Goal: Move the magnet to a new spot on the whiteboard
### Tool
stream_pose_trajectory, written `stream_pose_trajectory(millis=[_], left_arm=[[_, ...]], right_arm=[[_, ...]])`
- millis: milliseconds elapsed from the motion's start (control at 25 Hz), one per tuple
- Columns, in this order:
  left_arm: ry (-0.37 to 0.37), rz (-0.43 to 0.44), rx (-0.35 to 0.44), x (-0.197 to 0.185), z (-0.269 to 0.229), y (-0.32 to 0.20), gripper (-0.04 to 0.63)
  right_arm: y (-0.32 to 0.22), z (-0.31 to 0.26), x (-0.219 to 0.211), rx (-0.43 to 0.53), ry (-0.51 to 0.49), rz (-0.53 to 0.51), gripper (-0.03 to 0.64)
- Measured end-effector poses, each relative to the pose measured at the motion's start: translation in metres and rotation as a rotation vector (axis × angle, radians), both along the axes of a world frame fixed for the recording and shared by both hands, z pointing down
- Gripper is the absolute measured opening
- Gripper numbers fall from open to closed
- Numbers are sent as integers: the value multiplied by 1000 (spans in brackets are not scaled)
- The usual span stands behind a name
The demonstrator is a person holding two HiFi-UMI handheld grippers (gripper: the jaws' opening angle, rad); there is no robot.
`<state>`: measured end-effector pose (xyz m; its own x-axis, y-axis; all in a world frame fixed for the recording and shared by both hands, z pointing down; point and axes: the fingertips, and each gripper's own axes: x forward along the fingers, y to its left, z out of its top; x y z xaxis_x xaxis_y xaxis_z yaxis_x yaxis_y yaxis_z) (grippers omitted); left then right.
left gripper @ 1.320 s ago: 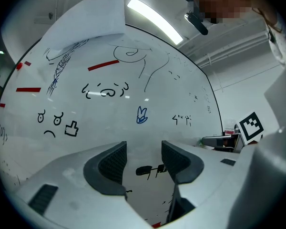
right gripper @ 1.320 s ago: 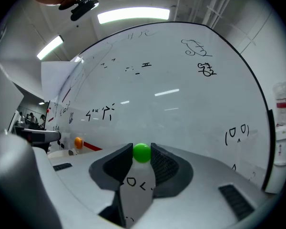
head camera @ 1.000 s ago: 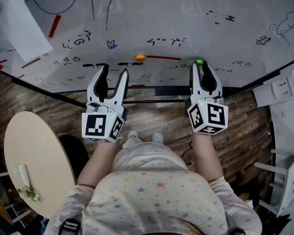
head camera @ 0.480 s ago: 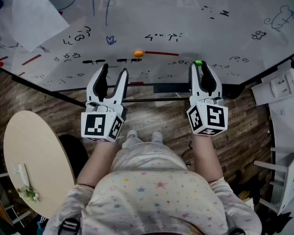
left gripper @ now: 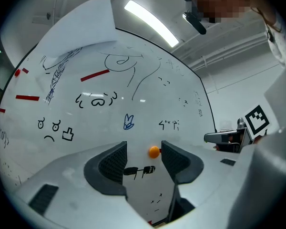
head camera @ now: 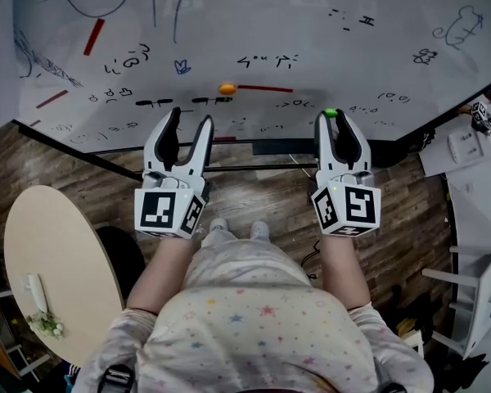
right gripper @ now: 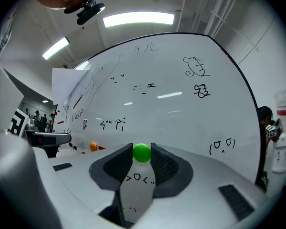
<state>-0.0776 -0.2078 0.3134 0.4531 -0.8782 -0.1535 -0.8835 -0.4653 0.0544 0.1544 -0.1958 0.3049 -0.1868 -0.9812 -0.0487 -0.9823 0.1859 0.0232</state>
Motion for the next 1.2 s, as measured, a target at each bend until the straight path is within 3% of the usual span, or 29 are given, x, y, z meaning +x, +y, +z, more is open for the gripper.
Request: stream_pose_trajectory(millis=[760,1200], left_arm=[[21,-11,8,2,0,-5,55],[29,-1,-3,1,1,-13,28]], right_arm=[[0,0,9,-7,-22,-3,118],[-8,4,6,-15,-28,-2,118]])
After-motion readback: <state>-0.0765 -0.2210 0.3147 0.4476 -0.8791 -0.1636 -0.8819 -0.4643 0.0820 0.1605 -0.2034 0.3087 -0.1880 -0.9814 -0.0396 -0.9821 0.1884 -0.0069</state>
